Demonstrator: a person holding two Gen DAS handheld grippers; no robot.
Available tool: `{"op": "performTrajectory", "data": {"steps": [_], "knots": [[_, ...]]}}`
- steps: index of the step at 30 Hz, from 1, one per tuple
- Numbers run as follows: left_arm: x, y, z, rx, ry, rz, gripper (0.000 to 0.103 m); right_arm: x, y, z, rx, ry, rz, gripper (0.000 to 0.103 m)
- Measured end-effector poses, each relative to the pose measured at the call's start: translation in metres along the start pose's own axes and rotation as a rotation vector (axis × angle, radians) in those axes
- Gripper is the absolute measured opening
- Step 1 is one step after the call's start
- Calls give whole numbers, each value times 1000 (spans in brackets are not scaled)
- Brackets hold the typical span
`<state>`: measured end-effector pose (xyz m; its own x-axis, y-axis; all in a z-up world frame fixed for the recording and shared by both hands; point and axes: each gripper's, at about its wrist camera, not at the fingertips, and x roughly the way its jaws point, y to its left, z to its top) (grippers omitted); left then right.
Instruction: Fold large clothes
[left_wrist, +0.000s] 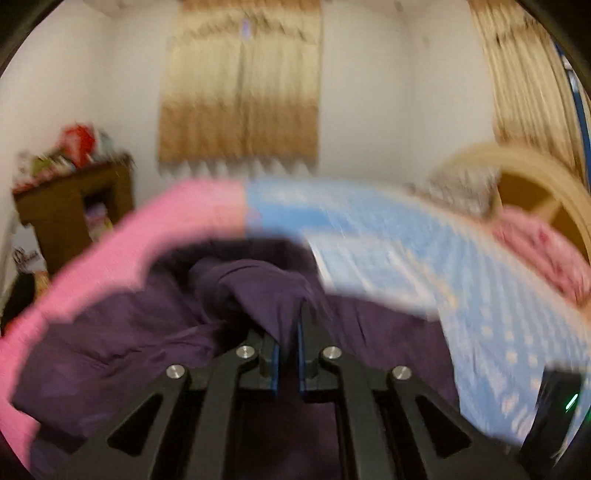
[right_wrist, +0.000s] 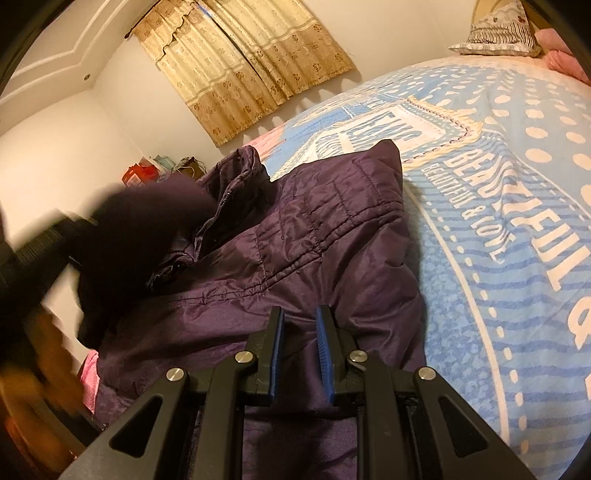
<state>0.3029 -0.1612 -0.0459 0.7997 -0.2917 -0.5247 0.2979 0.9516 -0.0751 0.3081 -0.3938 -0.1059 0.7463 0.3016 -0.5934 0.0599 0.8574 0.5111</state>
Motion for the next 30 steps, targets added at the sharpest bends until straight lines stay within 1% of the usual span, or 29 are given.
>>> {"op": "performTrajectory", "data": {"steps": [1, 2, 4, 5, 6, 8, 9, 10, 11, 13, 14, 16, 17, 18, 19, 20, 21, 22, 23, 24, 25, 27, 30], "knots": [[9, -4, -8, 7, 54, -6, 16, 0, 0, 0, 3, -1, 3, 19], [8, 0, -11, 10, 84, -8, 19, 0, 0, 0, 5, -1, 6, 19], [-4, 8, -17, 27, 95, -40, 38, -1, -2, 0, 13, -2, 15, 19], [-20, 11, -24, 28, 88, -56, 59, -1, -2, 0, 17, -3, 19, 19], [-34, 19, -25, 22, 74, -67, 76, -1, -3, 0, 23, -3, 24, 18], [-64, 42, -32, -7, 26, -32, 88, -1, -6, 0, 33, -3, 32, 18], [-71, 55, -39, -32, 9, -3, 89, -1, -8, 0, 42, -3, 40, 18], [-79, 77, -45, -75, 0, 32, 89, -2, -10, 0, 52, -3, 48, 18], [-88, 99, -49, -128, -5, 78, 89, -3, -13, 0, 68, -4, 60, 18], [-92, 142, -59, -214, -14, 173, 89, -2, -18, 1, 105, -4, 83, 19], [-91, 162, -61, -248, -6, 220, 88, -2, -20, 2, 126, 6, 87, 19], [-83, 193, -68, -303, 15, 306, 87, -2, -15, 7, 145, 50, 62, 20], [-81, 209, -71, -338, 20, 347, 87, -4, -8, 14, 157, 85, 39, 24], [-78, 219, -76, -361, 30, 362, 87, -10, 5, 24, 149, 92, 54, 34], [-70, 230, -82, -391, 64, 381, 87, -15, 15, 29, 132, 74, 77, 53], [-60, 234, -89, -419, 88, 374, 88, -25, 39, 37, 70, 27, 101, 67], [-53, 240, -97, -447, 100, 356, 89, -31, 60, 44, 11, -1, 95, 92], [-49, 244, -104, -483, 104, 340, 90, -33, 75, 47, -29, -14, 89, 97], [-47, 246, -106, -503, 98, 328, 92, -32, 103, 54, -111, -23, 92, 97], [-46, 251, -106, -533, 95, 304, 95, -27, 122, 56, -171, -8, 93, 97], [-45, 252, -109, -558, 96, 289, 96, -15, 147, 59, -261, 27, 67, 97], [-45, 258, -113, -596, 77, 254, 97, 10, 183, 56, -403, 54, -16, 97], [-47, 256, -117, -591, 65, 255, 97, 62, 225, 43, -607, 119, -152, 97]]}}
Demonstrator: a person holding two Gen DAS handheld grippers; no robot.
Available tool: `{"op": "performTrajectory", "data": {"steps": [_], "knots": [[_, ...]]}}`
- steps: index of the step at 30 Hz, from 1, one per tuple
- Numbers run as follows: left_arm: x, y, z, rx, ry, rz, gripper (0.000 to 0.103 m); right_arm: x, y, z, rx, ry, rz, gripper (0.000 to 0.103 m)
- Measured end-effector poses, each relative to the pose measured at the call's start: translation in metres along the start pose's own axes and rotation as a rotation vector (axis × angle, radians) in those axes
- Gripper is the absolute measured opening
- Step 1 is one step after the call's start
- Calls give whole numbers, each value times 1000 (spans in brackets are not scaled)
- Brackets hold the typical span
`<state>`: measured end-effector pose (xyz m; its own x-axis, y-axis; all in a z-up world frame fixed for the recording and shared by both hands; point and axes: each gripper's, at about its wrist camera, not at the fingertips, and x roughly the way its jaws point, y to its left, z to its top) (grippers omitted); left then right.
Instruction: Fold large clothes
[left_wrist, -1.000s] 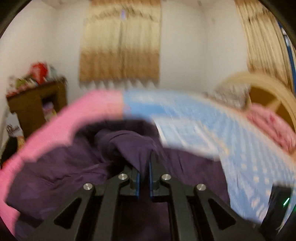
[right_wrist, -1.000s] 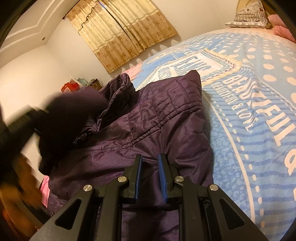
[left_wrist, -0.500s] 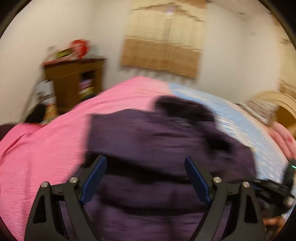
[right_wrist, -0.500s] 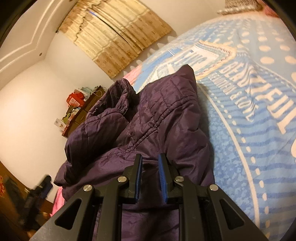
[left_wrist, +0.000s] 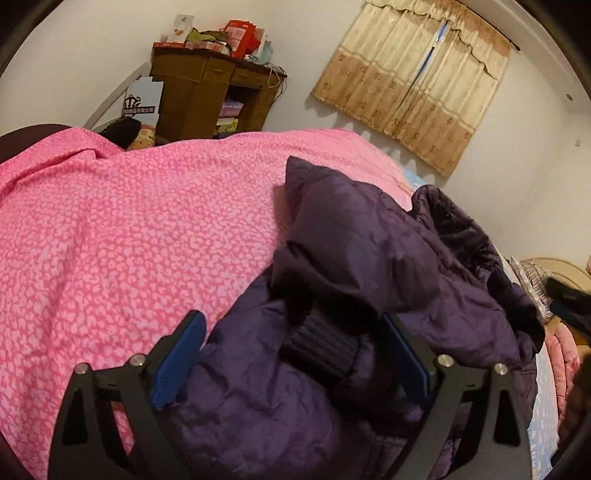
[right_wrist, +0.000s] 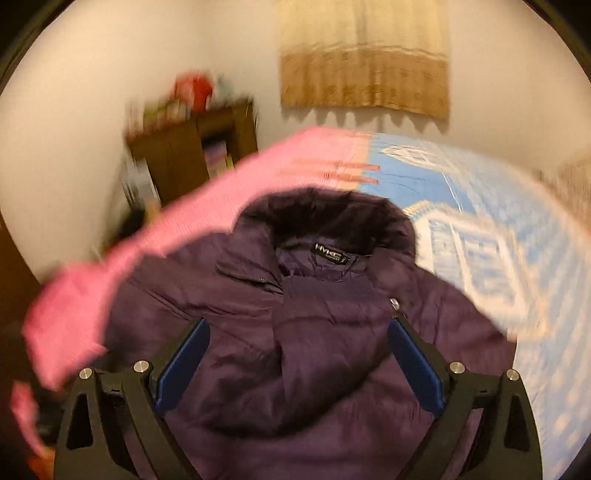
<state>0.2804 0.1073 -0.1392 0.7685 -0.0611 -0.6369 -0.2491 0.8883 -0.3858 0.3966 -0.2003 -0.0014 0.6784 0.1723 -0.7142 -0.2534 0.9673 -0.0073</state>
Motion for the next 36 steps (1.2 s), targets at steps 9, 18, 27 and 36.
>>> {"op": "performTrajectory", "data": {"steps": [9, 18, 27, 36], "knots": [[-2, 9, -7, -11, -11, -23, 97, 13, -54, -4, 100, 35, -118, 23], [-2, 17, -7, -34, -32, 22, 97, -24, -145, -120, 538, -109, -64, 37], [-6, 17, -5, -24, -27, 51, 96, -78, -183, -160, 649, -131, -90, 40], [-46, -42, 24, 205, -170, 105, 94, -90, -118, -82, 342, -195, 17, 40]]}}
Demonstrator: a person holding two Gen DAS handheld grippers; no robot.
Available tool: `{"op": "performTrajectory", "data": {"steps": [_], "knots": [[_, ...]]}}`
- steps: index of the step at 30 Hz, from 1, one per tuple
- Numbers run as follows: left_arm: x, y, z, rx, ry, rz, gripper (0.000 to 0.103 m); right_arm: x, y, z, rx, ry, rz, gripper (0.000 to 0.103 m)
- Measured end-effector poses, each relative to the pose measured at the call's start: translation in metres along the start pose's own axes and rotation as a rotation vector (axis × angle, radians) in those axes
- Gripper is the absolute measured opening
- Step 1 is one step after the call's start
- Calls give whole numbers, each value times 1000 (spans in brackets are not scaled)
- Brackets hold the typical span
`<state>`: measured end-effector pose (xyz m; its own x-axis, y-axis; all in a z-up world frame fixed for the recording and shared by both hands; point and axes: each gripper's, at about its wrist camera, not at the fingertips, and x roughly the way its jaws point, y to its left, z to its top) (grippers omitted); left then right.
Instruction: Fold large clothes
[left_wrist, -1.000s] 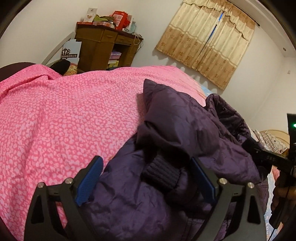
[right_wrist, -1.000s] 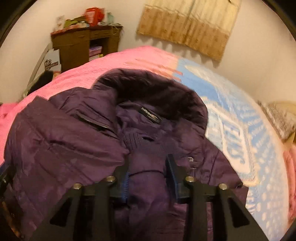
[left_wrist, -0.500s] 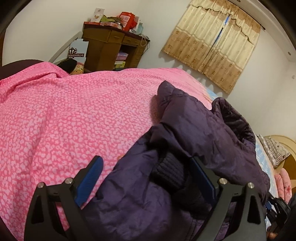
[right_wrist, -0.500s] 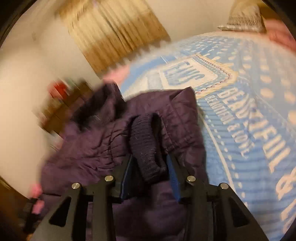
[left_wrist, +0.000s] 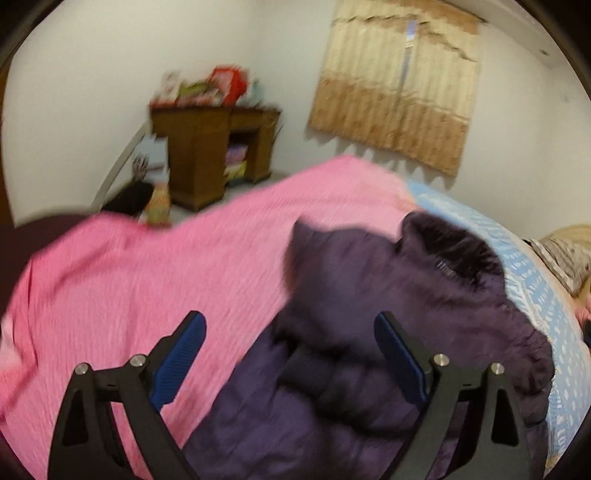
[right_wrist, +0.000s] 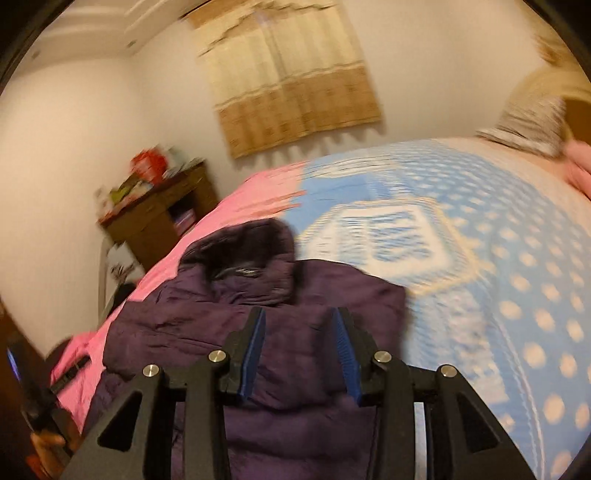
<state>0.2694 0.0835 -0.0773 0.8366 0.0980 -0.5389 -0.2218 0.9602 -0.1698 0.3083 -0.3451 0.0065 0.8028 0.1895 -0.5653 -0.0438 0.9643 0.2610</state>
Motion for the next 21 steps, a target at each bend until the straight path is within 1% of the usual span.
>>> {"op": "performTrajectory", "data": {"steps": [1, 3, 5, 6, 7, 8, 9, 10, 11, 12, 13, 14, 16, 17, 18, 19, 20, 21], "knots": [[5, -7, 8, 13, -4, -15, 94, 13, 9, 0, -19, 18, 8, 40], [24, -15, 21, 19, 26, -4, 94, 49, 20, -3, -18, 88, 21, 40], [50, -18, 24, 28, 71, 20, 94, 79, 13, -18, 6, 160, -7, 40], [60, -17, 22, 31, 89, 34, 92, 85, 9, -26, 14, 181, -23, 39], [72, -14, 16, 34, 120, 57, 91, 91, 2, -33, 15, 187, -33, 38], [84, -11, 8, 42, 153, 66, 92, 91, -3, -40, -8, 165, -40, 38], [91, -7, 2, 39, 175, 54, 94, 90, -5, -43, -27, 157, -48, 39], [98, 1, -6, 2, 217, 26, 94, 89, -7, -45, -35, 157, -38, 40], [100, 10, -10, -59, 236, -4, 95, 88, -9, -45, -33, 158, -31, 41], [102, 20, -12, -128, 246, -27, 100, 89, -9, -43, -36, 172, -29, 42], [102, 26, -11, -159, 263, -31, 100, 91, -7, -41, -47, 191, -32, 42], [100, 27, -8, -160, 270, -30, 99, 91, -3, -37, -69, 220, -39, 43], [87, 20, 7, -86, 239, -5, 98, 88, 2, -22, -92, 248, -34, 45], [81, 15, 17, -44, 214, -2, 97, 84, 4, -13, -93, 237, -16, 47], [76, 9, 29, -8, 183, -15, 97, 80, 6, -3, -94, 218, 11, 53], [72, 3, 46, 17, 148, -38, 97, 78, 7, 8, -94, 204, 27, 64], [72, -4, 63, 29, 121, -56, 97, 80, 9, 24, -91, 187, 37, 68], [74, -12, 80, 38, 102, -68, 98, 83, 10, 38, -83, 171, 49, 69]]}}
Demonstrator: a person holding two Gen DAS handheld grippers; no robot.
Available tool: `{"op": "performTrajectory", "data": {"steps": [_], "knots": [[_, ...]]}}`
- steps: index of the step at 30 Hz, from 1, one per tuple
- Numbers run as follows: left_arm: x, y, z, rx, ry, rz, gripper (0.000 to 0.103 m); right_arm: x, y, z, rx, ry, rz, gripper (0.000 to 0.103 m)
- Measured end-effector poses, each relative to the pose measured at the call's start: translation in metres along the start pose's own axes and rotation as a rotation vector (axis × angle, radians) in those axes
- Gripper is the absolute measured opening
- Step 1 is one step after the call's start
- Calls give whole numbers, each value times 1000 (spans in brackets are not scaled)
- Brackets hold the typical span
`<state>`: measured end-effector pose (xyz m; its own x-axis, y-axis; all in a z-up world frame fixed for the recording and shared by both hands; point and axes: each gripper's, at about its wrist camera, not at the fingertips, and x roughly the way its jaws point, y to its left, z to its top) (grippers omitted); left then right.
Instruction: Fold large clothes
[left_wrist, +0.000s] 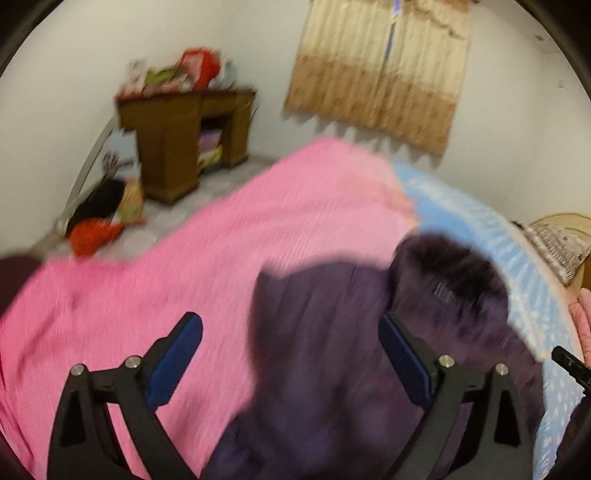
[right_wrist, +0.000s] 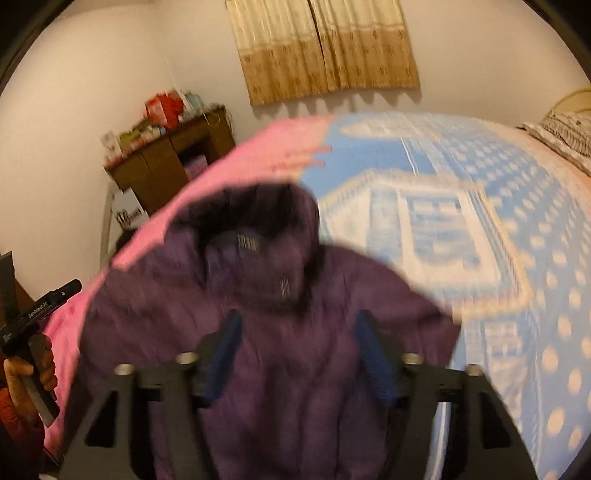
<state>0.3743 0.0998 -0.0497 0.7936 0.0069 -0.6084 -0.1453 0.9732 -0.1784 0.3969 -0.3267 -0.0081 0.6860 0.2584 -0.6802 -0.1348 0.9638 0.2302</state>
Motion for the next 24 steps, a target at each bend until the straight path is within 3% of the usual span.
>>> {"op": "performTrajectory", "data": {"steps": [3, 5, 7, 12, 13, 14, 15, 16, 17, 20, 24], "knots": [[26, -24, 39, 54, 8, -93, 103, 20, -1, 40, 14, -9, 48, 69], [58, -47, 56, 112, 34, -82, 103, 47, -3, 58, 23, 32, 60, 69], [92, -65, 60, 160, 88, -71, 101, 82, -7, 71, 41, 83, 44, 56], [161, -94, 48, 181, 248, -103, 98, 142, -10, 78, 24, 180, 19, 49], [168, -99, 45, 186, 266, -103, 96, 152, -10, 78, 13, 203, 0, 34], [173, -104, 42, 194, 272, -93, 86, 157, -8, 77, 9, 209, -4, 19], [177, -107, 39, 201, 273, -90, 62, 160, -7, 76, 0, 215, 3, 9], [175, -112, 37, 197, 277, -124, 43, 160, -5, 74, -18, 212, -1, 9], [173, -114, 39, 187, 296, -175, 13, 157, 0, 74, -59, 194, -22, 8], [149, -108, 41, 166, 261, -204, 13, 133, 10, 69, -155, 128, -34, 7], [109, -79, 37, 56, 219, -272, 13, 104, 5, 54, -166, 91, -43, 7]]}}
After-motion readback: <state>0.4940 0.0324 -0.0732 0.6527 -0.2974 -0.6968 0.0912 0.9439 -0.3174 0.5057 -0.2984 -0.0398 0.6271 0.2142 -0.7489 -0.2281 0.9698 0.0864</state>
